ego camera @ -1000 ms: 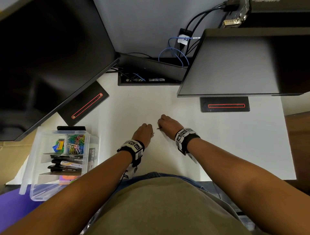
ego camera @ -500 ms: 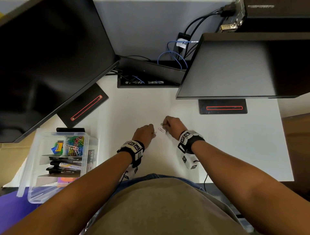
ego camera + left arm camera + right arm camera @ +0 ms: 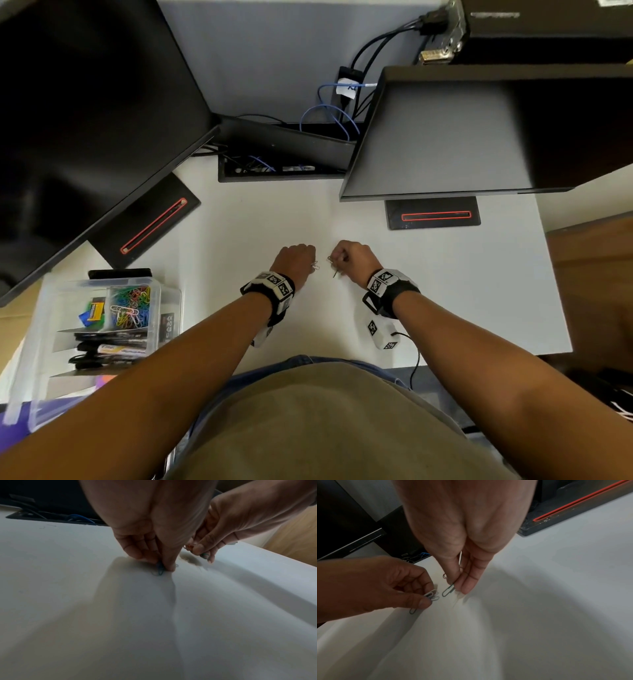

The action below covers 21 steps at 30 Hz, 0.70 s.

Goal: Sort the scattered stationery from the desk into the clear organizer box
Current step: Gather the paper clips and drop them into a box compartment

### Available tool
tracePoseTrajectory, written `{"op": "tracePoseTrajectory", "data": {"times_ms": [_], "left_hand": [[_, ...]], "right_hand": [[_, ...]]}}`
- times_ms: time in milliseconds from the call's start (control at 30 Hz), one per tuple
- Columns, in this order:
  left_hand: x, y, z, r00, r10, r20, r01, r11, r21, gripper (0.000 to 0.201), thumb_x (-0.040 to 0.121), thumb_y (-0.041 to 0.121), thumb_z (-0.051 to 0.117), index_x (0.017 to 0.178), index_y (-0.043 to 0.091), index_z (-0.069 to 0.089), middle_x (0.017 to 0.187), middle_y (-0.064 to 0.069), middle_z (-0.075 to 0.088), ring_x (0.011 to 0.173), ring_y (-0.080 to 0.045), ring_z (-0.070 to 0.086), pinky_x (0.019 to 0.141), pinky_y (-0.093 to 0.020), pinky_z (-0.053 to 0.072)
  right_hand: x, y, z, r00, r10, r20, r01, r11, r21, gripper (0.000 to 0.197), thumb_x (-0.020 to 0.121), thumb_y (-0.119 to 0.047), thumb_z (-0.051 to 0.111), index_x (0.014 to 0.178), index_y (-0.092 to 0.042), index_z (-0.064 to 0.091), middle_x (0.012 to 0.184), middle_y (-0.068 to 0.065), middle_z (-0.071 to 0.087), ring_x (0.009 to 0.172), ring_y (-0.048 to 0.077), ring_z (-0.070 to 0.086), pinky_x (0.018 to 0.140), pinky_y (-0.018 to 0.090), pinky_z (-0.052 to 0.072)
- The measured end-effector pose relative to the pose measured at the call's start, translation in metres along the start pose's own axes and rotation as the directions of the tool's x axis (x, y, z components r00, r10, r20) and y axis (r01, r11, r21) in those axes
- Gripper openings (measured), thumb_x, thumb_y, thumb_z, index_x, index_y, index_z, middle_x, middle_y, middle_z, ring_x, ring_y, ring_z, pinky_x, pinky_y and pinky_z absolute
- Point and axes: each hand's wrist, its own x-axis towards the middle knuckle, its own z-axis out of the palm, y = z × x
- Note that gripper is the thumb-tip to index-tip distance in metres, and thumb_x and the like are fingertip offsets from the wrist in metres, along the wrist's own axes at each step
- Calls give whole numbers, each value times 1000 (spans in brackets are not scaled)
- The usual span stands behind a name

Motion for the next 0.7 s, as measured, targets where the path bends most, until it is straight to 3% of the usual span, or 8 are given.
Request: {"op": "tracePoseTrajectory", "data": {"times_ms": [200,333,467,600,700], "left_hand": [[0,8,1,998,-33,47,24,984,175,24,96,18,54,117,8,51,116,-9,59,105,-28,59,86,-34,40],[-7,5,6,998,-47,49,35,975,218,25,96,19,53,118,8,49,117,-9,58,105,-27,59,85,-34,42],[-18,-5,2,996,-83,18,81,991,108,23,100,20,42,118,7,49,119,-10,57,108,-29,57,89,-35,40],[-34,-23,-16,986,-158,-58,155,986,-63,25,101,23,40,114,6,52,116,-12,58,105,-31,56,87,-36,39],[-53,-37,-35,964,-235,-121,215,963,-161,23,100,22,42,109,4,53,112,-13,59,101,-32,57,83,-35,40]], "right_hand": [[1,-6,-2,1000,12,-6,-12,1000,-16,15,85,2,58,86,-10,65,83,10,71,64,14,62,53,13,47],[-1,-13,-2,1000,2,-21,-3,999,-37,15,86,-1,61,82,-15,63,83,9,70,66,15,60,47,7,38],[1,-26,-1,999,-36,-31,34,996,-82,15,86,-2,62,82,-16,64,76,1,65,68,15,60,53,12,40],[5,-52,9,994,-105,-27,101,987,-126,13,85,-2,63,85,-15,67,79,1,65,73,17,60,65,22,47],[5,-77,20,985,-170,-8,167,976,-141,15,85,-1,63,86,-15,68,80,0,64,74,17,61,61,20,46]]}}
